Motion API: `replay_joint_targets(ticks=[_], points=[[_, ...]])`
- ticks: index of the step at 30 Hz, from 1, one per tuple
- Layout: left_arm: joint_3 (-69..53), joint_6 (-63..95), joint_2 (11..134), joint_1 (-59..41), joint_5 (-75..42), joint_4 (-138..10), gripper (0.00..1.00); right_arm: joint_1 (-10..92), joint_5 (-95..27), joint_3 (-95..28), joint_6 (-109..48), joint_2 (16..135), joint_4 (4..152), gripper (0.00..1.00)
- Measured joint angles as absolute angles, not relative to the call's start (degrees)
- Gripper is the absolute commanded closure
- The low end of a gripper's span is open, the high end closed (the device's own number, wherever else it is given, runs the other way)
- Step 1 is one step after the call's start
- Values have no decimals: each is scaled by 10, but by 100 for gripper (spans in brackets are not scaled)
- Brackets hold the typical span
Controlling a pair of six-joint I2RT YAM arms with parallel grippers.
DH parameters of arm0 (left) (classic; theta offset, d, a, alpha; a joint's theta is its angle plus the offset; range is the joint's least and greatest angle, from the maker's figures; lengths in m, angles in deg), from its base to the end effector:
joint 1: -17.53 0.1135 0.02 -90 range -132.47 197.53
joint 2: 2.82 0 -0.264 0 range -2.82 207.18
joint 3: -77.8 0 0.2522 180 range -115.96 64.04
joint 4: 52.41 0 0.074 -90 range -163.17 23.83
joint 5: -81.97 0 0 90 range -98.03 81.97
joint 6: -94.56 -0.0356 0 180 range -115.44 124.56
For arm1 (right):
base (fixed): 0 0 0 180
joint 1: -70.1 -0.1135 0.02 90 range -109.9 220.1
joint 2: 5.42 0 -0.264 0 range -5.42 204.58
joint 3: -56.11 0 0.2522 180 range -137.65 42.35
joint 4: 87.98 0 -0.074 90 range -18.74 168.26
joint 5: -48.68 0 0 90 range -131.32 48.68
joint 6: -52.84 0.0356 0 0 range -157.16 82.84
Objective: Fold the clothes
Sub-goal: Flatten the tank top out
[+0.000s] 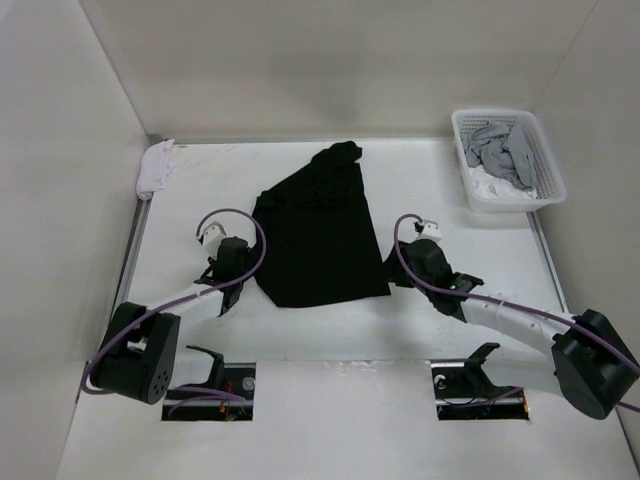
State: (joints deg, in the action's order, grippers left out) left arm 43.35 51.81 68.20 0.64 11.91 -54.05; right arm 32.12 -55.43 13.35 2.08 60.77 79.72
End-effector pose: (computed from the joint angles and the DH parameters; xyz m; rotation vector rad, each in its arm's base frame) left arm 0.2151 -0.0526 0.1464 -0.7550 2.0679 -0.2386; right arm 0.1889 0.1365 0.1914 0.1646 2.2101 0.4935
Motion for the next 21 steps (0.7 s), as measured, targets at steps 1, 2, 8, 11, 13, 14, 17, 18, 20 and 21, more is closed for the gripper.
replay_joint_targets(ticks=[1,2,8,11,13,14,17,18,20,21], points=[[433,524,706,9,116,-533,63,321,-550,139,25,609,794,49],[430,525,709,10,113,-531,68,321,-546,142,28,610,789,51],[414,534,742,9,106,-518,98,313,-535,145,46,649,787,55],[407,536,740,5,99,-541,100,306,-532,149,52,678,796,55],[395,537,716,-2,95,-591,100,303,-531,150,53,695,804,55],[386,539,693,-8,94,-628,100,303,-530,149,55,704,822,54],[334,554,612,-33,90,-746,98,303,-530,150,56,712,837,53],[318,559,598,-39,90,-776,93,302,-530,150,56,712,840,53],[257,576,556,-62,90,-872,79,300,-531,150,58,714,845,52],[223,587,541,-72,92,-924,70,299,-531,150,58,715,850,52]])
